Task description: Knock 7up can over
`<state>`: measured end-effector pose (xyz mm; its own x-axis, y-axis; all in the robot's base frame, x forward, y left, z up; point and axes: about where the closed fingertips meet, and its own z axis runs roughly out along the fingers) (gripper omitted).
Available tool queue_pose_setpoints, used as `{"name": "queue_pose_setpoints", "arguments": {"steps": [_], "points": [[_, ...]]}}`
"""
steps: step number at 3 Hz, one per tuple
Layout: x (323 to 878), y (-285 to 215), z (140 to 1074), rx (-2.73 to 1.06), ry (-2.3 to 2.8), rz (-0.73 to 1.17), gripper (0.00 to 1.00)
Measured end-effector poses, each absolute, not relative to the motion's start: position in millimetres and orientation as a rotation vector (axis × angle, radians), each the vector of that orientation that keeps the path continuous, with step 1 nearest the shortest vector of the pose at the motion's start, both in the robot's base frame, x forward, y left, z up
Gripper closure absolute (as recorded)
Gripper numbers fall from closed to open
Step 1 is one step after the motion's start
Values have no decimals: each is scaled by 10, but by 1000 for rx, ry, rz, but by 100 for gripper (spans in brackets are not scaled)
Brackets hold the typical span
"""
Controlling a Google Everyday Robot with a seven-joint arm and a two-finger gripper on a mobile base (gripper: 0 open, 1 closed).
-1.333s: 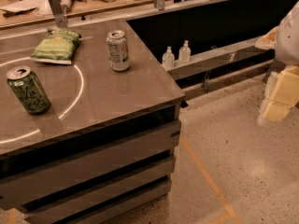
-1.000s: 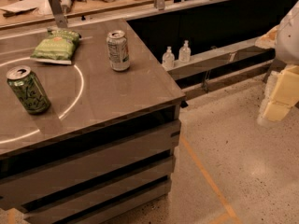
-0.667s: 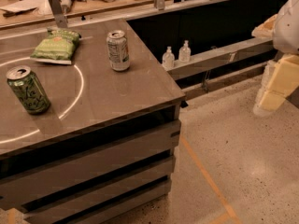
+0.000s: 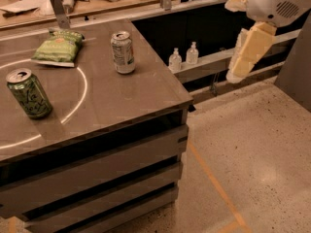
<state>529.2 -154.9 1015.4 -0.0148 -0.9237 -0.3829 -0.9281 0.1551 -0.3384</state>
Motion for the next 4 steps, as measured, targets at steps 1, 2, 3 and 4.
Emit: {"name": "queue_pose_setpoints", "arguments": {"steps": [1,2,3,4], "points": [[5705,-981,10210,-1751,1767,147,0],[6095,-360,10092,-1732,1634,310,0],[6095,-359,10091,-1732,1634,311,0],[6227,-244,9975,-1705,1554,393,0]]}}
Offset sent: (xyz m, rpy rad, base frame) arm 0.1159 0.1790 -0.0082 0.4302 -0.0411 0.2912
